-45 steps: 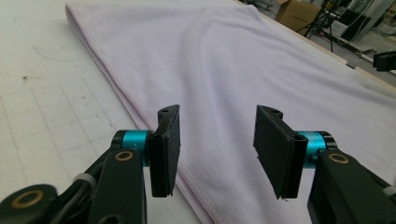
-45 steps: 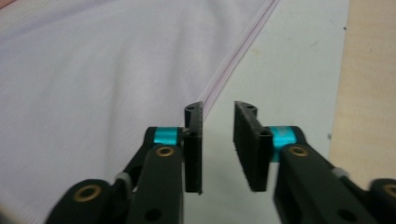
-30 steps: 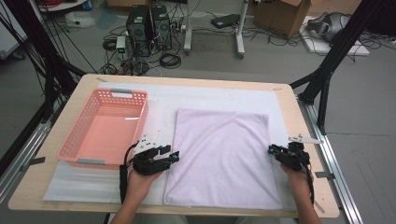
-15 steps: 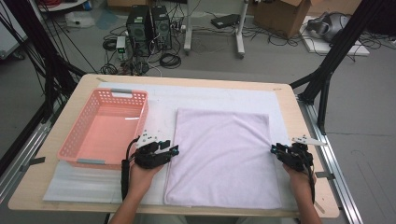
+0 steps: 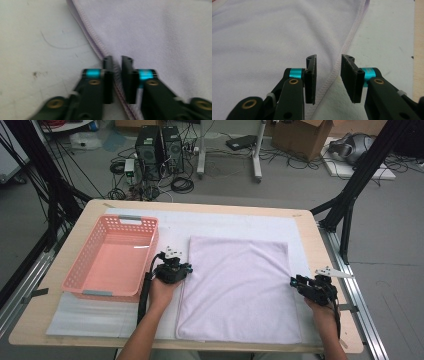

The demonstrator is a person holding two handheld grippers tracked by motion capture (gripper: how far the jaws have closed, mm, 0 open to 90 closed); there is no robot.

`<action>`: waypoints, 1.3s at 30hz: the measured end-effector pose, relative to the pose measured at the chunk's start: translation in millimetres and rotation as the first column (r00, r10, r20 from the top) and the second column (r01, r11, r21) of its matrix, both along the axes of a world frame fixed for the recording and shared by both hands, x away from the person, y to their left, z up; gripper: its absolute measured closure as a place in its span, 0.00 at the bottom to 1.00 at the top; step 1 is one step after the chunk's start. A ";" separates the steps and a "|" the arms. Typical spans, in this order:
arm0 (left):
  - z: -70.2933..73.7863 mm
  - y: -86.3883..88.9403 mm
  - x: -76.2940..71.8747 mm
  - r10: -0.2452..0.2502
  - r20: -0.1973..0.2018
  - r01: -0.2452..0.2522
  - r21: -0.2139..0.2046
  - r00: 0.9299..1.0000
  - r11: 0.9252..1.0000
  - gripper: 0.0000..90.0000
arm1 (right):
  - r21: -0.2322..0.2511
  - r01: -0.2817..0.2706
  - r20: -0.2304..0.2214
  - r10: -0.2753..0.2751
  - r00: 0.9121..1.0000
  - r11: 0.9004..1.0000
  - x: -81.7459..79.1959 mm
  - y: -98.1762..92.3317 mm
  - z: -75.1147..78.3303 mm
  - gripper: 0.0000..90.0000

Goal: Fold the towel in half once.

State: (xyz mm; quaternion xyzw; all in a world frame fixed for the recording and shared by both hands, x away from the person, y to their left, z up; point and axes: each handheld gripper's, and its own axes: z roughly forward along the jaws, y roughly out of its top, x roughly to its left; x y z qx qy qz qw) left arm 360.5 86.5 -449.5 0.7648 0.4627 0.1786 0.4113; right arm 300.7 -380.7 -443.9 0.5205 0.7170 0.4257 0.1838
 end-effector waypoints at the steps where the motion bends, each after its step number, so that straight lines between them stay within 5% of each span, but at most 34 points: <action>1: 1.3 1.3 1.2 0.030 0.007 -0.030 0.011 1.000 0.999 0.95 | -0.001 -0.001 0.003 0.001 1.000 1.000 0.2 0.1 0.0 0.73; 4: -1.6 7.7 4.3 0.072 -0.018 -0.072 -0.033 0.997 0.997 0.94 | -0.003 -0.001 -0.003 0.001 1.000 1.000 -0.2 0.6 -0.1 0.72; 6: -1.1 8.9 2.2 0.076 -0.009 -0.076 -0.029 0.997 0.997 0.82 | 0.000 -0.002 -0.003 0.002 1.000 1.000 -0.2 0.7 -0.4 0.68; 9: -0.7 12.2 -0.5 0.046 -0.063 -0.051 -0.094 0.997 0.994 0.57 | 0.004 0.022 -0.016 -0.022 1.000 1.000 1.4 -0.1 -1.8 0.63; 13: 1.3 9.2 -8.8 -0.010 -0.085 0.002 -0.084 0.996 0.996 0.51 | 0.003 0.014 -0.078 -0.014 0.997 1.000 4.1 4.0 -7.5 0.66; 15: 2.4 5.1 -12.3 -0.023 -0.085 0.019 -0.052 0.996 0.998 0.52 | -0.035 -0.003 -0.066 0.001 0.998 0.999 3.2 9.1 -7.4 0.74; 17: 1.1 1.1 -17.4 0.007 -0.041 -0.006 0.010 0.999 1.000 0.63 | -0.064 0.004 -0.067 -0.008 0.998 0.998 2.8 13.2 -6.6 0.88; 18: 1.5 2.0 -17.2 0.012 -0.043 -0.011 0.014 0.999 1.000 0.71 | -0.035 -0.013 -0.085 0.010 0.996 0.999 3.5 13.4 -6.5 0.94; 20: 1.9 5.7 -15.9 0.011 -0.103 -0.017 -0.060 0.995 0.998 0.95 | -0.009 -0.011 -0.102 0.010 0.995 1.000 4.4 12.1 -6.6 0.96; 22: 1.2 5.4 -18.8 0.022 -0.093 -0.029 -0.067 0.995 0.997 0.96 | 0.014 -0.003 -0.108 0.005 0.994 1.000 5.0 8.1 -7.2 0.96; 31: -4.3 13.8 -42.4 0.011 -0.074 -0.021 -0.139 0.997 0.990 0.96 | -0.059 0.018 -0.075 -0.023 0.997 0.998 4.8 3.6 -4.9 0.96; 33: -3.8 15.4 -41.7 0.023 -0.058 -0.031 -0.151 0.998 0.988 0.91 | -0.042 0.001 -0.075 -0.004 0.997 0.999 5.4 3.6 -5.2 0.89; 35: -2.3 18.2 -40.7 0.029 -0.016 -0.032 -0.161 0.999 0.986 0.74 | -0.030 0.010 -0.061 -0.011 0.998 0.999 3.8 1.4 -4.7 0.64; 39: 0.9 22.9 -39.7 0.017 0.074 -0.001 -0.211 0.997 0.977 0.51 | 0.001 -0.012 -0.013 0.012 1.000 1.000 -1.5 -5.0 1.9 0.54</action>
